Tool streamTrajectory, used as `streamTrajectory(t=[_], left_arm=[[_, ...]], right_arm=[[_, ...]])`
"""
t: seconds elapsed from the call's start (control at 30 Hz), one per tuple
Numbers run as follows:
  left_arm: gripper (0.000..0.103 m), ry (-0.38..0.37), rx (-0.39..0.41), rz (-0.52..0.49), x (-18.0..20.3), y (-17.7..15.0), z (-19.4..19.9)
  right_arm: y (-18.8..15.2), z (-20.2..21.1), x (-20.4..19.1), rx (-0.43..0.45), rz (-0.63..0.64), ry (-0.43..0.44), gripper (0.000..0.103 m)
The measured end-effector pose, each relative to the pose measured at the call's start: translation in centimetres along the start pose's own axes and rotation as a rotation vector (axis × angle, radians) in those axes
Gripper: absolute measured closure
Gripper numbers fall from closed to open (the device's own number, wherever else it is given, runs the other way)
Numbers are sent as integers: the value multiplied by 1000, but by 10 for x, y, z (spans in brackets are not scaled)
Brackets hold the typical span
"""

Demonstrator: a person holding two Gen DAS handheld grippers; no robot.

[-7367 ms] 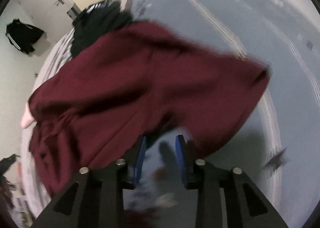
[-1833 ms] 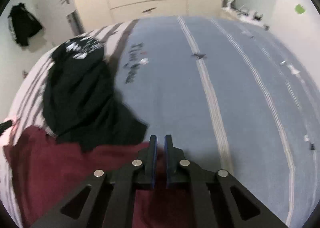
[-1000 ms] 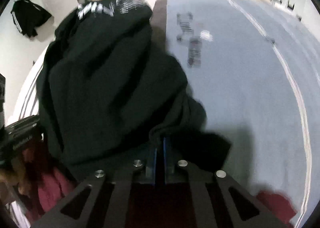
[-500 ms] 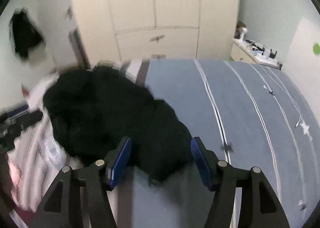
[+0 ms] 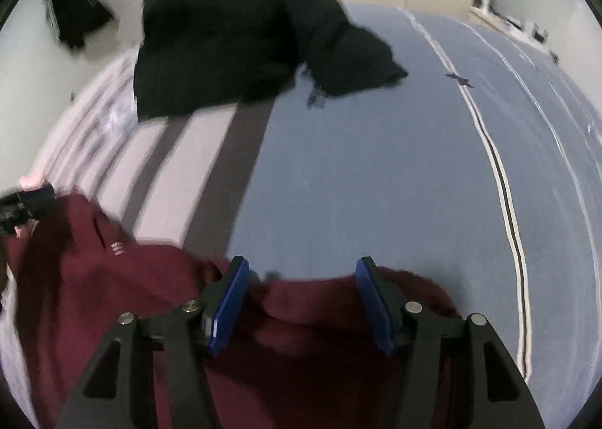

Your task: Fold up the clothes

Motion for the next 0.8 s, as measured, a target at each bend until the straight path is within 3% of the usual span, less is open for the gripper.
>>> streamTrajectory(t=[0.07,0.1,0.13,0.17,0.2,0.27,0.4,0.53,0.57,0.63,0.67,0.7,0.73,0.77,0.8], left_arm=[[59,-12,-45,-31,1,-10,-8],[76,2,-50,-60,6,-12,-8],[84,16,-55,-89,10,-15,-9],[94,18,-53,-99,12,-16,-8],[98,14,-49,-100,12,-17,-5],[101,20,-21,-105,12,-13,4],[101,25,84,-110,14,0,41],[100,11,233,-79,15,2,91],[100,37,229,-68,11,-3,92],[88,103,193,-52,2,-13,86],[75,129,170,-36,-6,-18,80],[65,145,144,6,-16,-24,75],[62,148,136,44,-22,-30,75],[58,140,149,78,-27,-37,80],[51,128,169,113,-33,-43,85]], right_arm=[[-5,-7,2,-48,-9,24,51],[-6,-9,2,-70,-8,38,58],[-6,-10,0,-92,-2,53,63],[-9,-9,-4,-107,24,63,78],[-13,-7,-11,-118,58,70,87],[-19,-2,-23,-130,120,77,95],[-12,8,-26,-93,124,53,98],[17,54,-14,114,27,51,98],[20,68,-10,170,-3,54,98],[19,89,-5,243,-41,48,98],[15,85,-5,237,-30,21,97],[11,79,-5,226,-11,-17,92],[4,70,-5,192,5,-54,87],[-4,62,-3,148,10,-76,77],[-13,54,0,106,8,-90,76]])
Point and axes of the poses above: each gripper's, at about its wrist camera, not at the fingertips, and z roughly against the way its jaws point, x to its right, y to its top, the point moved 1 cm from there along -z, roughly the way its jaws point
